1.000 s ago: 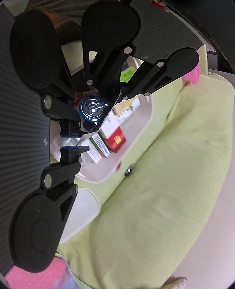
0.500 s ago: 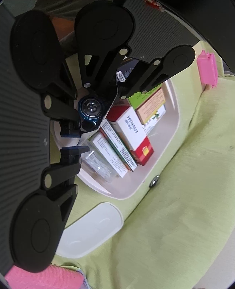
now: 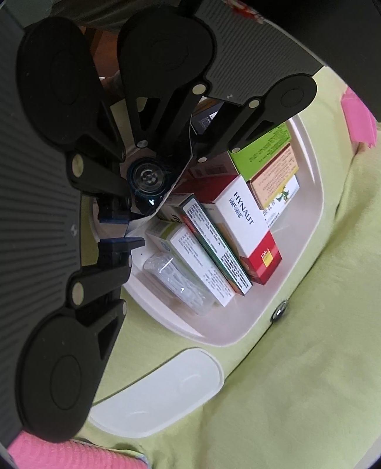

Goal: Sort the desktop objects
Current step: 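Carry the white card with both grippers over the white bin, then open both grippers to drop the white card into the bin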

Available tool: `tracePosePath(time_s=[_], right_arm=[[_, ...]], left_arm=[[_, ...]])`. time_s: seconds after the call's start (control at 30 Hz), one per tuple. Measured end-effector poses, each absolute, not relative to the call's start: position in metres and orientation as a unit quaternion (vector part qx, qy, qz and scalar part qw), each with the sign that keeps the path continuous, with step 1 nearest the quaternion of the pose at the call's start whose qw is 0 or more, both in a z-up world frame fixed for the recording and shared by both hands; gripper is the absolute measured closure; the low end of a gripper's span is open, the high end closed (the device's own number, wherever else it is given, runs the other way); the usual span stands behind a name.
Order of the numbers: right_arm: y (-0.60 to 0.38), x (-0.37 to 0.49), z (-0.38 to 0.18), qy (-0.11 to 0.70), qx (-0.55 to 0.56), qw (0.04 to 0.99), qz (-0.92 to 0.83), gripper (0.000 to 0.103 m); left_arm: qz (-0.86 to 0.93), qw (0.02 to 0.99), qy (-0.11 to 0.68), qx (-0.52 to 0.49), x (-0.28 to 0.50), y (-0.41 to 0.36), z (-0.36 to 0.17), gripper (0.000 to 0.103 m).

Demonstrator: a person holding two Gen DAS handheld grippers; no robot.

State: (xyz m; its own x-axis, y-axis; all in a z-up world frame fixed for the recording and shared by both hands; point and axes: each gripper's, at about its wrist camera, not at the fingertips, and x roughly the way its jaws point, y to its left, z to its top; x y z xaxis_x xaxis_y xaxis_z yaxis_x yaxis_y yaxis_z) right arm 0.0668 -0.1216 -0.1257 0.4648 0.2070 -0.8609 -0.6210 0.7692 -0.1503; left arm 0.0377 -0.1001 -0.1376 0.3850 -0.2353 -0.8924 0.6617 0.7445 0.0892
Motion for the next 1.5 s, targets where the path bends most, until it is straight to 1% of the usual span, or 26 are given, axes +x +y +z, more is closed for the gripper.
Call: tracePosePath(time_s=[0.27, 0.43, 0.6, 0.7, 0.73, 1.13, 1.23, 1.3, 1.5], right_arm=[[-0.114, 0.081, -0.148, 0.467, -0.249, 0.809, 0.257, 0.094], [-0.115, 0.071, -0.146, 0.476, -0.257, 0.799, 0.262, 0.093], [-0.113, 0.072, -0.146, 0.481, -0.265, 0.792, 0.266, 0.092], [-0.111, 0.077, -0.148, 0.482, -0.269, 0.789, 0.269, 0.092], [-0.110, 0.078, -0.148, 0.482, -0.271, 0.788, 0.269, 0.095], [-0.113, 0.076, -0.144, 0.489, -0.274, 0.777, 0.286, 0.094], [-0.113, 0.075, -0.140, 0.489, -0.274, 0.775, 0.293, 0.088], [-0.113, 0.073, -0.138, 0.489, -0.270, 0.773, 0.301, 0.071], [-0.118, 0.070, -0.128, 0.487, -0.253, 0.780, 0.300, 0.070]], left_arm=[[-0.278, 0.800, 0.489, 0.208, 0.027, -0.095, -0.146, 0.103], [-0.280, 0.792, 0.510, 0.185, 0.034, -0.095, -0.146, 0.103], [-0.281, 0.785, 0.519, 0.187, 0.037, -0.097, -0.144, 0.103], [-0.280, 0.785, 0.522, 0.183, 0.037, -0.096, -0.143, 0.101], [-0.280, 0.785, 0.523, 0.180, 0.037, -0.096, -0.144, 0.097], [-0.273, 0.784, 0.529, 0.176, 0.045, -0.092, -0.139, 0.097], [-0.271, 0.784, 0.533, 0.167, 0.048, -0.090, -0.136, 0.096], [-0.271, 0.785, 0.533, 0.163, 0.049, -0.087, -0.133, 0.096], [-0.272, 0.789, 0.528, 0.155, 0.048, -0.083, -0.121, 0.096]])
